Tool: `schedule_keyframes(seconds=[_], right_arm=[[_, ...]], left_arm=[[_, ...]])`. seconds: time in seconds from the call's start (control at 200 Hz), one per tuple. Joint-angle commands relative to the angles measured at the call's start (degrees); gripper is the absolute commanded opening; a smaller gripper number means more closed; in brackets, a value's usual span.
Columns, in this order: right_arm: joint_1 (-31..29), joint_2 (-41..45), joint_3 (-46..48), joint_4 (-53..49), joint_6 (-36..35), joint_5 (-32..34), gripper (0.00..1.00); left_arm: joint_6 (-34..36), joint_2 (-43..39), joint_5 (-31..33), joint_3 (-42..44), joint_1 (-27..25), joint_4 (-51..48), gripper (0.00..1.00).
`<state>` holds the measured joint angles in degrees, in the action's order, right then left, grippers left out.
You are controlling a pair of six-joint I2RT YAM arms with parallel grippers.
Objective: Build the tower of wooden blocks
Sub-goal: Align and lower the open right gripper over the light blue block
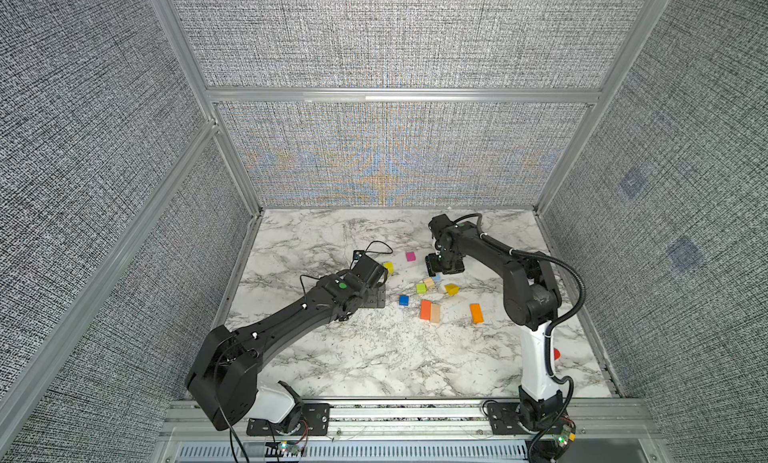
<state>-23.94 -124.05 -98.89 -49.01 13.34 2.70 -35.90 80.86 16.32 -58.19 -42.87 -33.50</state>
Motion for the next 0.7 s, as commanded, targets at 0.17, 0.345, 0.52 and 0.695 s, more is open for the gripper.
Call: schedule_keyframes(seconds=[0.17,0.345,0.52,0.695], right_arm=[[0.0,-0.5,-0.2,-0.1,-0.1,3.0,0.72],[0.3,0.2,1.4,0.6,-0.2,4.7,0.73],[1.8,1.4,3.3,1.8,-0.2,4.5,0.73],[3.1,1.5,3.6,2.2,-0.3,4.2,0.73]], left_arm=[[-0.9,-1.5,-0.1,0.5,0.1,-0.7,0.98],[-1.5,-2.0,-0.3,0.4,0.1,-0.8,0.98],[-1.5,-2.0,-0.1,-0.5,0.1,-1.6,0.98],[-1.7,-2.1,0.0,-1.0,0.1,-2.3,0.98]])
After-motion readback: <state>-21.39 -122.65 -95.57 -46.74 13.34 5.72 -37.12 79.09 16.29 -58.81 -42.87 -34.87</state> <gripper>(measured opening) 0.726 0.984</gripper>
